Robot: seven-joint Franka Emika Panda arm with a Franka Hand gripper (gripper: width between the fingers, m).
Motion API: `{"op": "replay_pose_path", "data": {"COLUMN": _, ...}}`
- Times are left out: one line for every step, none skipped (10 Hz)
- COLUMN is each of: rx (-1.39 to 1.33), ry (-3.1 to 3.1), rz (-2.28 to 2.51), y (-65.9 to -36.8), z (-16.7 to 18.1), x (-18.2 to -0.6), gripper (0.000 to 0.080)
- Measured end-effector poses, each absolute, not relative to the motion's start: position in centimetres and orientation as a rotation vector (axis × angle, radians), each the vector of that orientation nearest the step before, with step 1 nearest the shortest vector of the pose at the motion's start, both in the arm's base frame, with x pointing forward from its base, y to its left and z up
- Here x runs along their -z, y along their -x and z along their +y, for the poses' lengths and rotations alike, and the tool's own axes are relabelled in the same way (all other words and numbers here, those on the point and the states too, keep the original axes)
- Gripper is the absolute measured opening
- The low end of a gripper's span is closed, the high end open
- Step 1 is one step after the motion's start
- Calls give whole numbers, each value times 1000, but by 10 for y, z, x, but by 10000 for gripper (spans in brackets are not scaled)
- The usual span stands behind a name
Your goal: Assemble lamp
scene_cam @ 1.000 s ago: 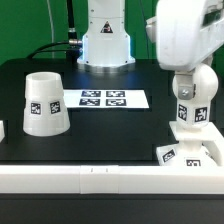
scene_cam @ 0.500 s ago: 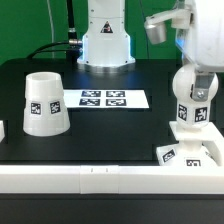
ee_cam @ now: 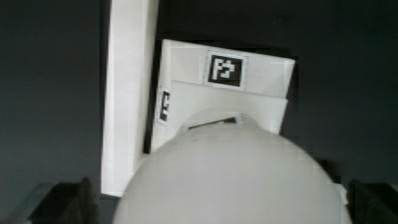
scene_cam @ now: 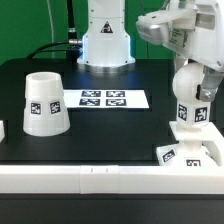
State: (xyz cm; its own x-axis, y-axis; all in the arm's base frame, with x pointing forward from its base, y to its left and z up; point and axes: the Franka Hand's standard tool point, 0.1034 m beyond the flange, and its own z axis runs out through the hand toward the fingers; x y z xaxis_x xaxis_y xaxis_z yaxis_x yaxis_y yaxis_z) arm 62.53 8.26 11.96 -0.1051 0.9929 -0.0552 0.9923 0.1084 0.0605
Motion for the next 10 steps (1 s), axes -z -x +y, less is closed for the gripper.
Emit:
{"op": "replay_pose_path", "data": {"rx": -12, "ry": -2045, "rz": 2276, "y": -625, "z": 82, "x": -120, "gripper": 574}}
{"op": "replay_pose_path", "data": {"rx": -13, "ry": -2056, "rz": 2266, "y": -625, "z": 82, "x": -120, "gripper": 574}}
{"op": "replay_pose_path", "data": {"rx": -15, "ry": -2091, "rz": 2234, "y": -625, "z": 82, "x": -120, "gripper": 574}}
{"op": "replay_pose_path", "data": {"rx": -16, "ry": -2112, "rz": 2214, "y": -625, "z": 82, "x": -120, "gripper": 575}}
{"op": "replay_pose_path", "data": {"rx": -18, "ry": -2167, "rz": 2162, "y": -625, "z": 82, "x": -120, "gripper": 575}}
{"op": "replay_pose_path", "data": {"rx": -24, "ry": -2288, "rz": 2037, "y": -625, "z": 81, "x": -119, "gripper": 575}}
{"op": "replay_pose_path", "data": {"rx": -31, "ry": -2399, "rz": 1908, "y": -625, "z": 81, "x": -119, "gripper": 575}}
{"op": "replay_pose_path", "data": {"rx": -36, "ry": -2481, "rz": 1801, "y": -625, "z": 81, "x": -119, "gripper": 576}}
{"op": "replay_pose_path", "data": {"rx": -40, "ry": -2546, "rz": 1710, "y": -625, "z": 81, "x": -119, "gripper": 576}}
{"op": "replay_pose_path", "data": {"rx": -46, "ry": -2649, "rz": 1557, "y": -625, "z": 81, "x": -119, "gripper": 576}}
